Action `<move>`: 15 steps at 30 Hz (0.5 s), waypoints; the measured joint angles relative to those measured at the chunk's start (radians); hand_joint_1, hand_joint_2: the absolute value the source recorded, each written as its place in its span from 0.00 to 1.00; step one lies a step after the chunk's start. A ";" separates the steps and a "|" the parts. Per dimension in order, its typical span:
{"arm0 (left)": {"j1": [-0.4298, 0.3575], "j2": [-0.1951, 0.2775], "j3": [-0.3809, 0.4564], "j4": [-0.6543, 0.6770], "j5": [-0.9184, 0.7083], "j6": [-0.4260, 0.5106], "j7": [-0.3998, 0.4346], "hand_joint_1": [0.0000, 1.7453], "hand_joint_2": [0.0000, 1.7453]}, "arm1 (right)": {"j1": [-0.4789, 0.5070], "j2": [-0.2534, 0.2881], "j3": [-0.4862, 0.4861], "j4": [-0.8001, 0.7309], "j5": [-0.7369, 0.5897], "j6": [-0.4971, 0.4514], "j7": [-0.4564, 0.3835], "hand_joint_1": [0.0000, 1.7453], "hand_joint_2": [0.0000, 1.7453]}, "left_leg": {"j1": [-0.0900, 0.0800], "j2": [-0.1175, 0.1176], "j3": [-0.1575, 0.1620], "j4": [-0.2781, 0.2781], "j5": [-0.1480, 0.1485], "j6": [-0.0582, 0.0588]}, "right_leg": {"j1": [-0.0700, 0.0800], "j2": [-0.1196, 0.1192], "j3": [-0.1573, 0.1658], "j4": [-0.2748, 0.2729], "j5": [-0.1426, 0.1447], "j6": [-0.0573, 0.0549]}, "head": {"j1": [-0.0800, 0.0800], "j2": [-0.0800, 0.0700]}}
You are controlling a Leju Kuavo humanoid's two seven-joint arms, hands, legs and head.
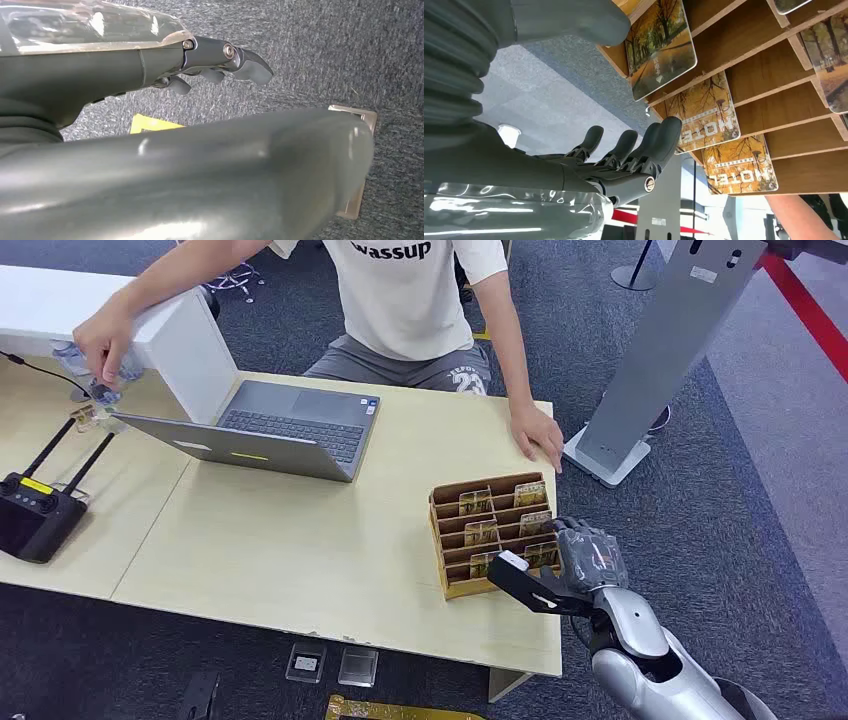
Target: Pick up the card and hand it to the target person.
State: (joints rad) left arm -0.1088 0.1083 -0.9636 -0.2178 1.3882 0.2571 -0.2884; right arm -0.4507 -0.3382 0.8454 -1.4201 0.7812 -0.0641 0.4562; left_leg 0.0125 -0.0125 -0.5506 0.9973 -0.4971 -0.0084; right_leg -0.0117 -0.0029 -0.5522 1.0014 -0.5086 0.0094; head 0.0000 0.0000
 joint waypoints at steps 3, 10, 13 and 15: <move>0.000 0.000 0.000 0.000 0.001 0.000 0.000 0.00 0.00 | 0.000 0.000 0.000 0.002 -0.001 0.000 0.001 0.36 1.00 | 0.000 0.000 0.000 0.000 0.000 0.000 | 0.000 0.000 0.000 0.000 0.000 0.000 | 0.000 0.000; 0.000 0.000 0.000 0.000 0.006 0.000 0.000 0.00 0.00 | 0.000 0.001 0.001 0.007 -0.003 0.000 0.002 0.44 1.00 | 0.000 0.000 0.000 0.000 0.000 0.000 | 0.000 0.000 0.000 0.000 0.000 0.000 | 0.000 0.000; 0.000 0.000 0.000 0.000 0.007 0.000 0.000 0.00 0.00 | 0.000 0.001 0.002 0.009 -0.003 0.000 0.002 0.49 1.00 | 0.000 0.000 0.000 0.000 0.000 0.000 | 0.000 0.000 0.000 0.000 0.000 0.000 | 0.000 0.000; 0.000 0.001 0.000 0.000 0.007 0.000 0.000 0.00 0.00 | 0.000 0.001 0.002 0.010 -0.003 0.000 0.002 0.54 1.00 | 0.000 0.000 0.000 0.000 0.000 0.000 | 0.000 0.000 0.000 0.000 0.000 0.000 | 0.000 0.000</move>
State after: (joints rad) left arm -0.1088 0.1096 -0.9633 -0.2178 1.3954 0.2571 -0.2888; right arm -0.4505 -0.3369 0.8474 -1.4101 0.7782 -0.0641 0.4582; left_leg 0.0125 -0.0125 -0.5506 0.9973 -0.4971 -0.0084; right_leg -0.0117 -0.0029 -0.5522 1.0014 -0.5086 0.0094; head 0.0001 0.0000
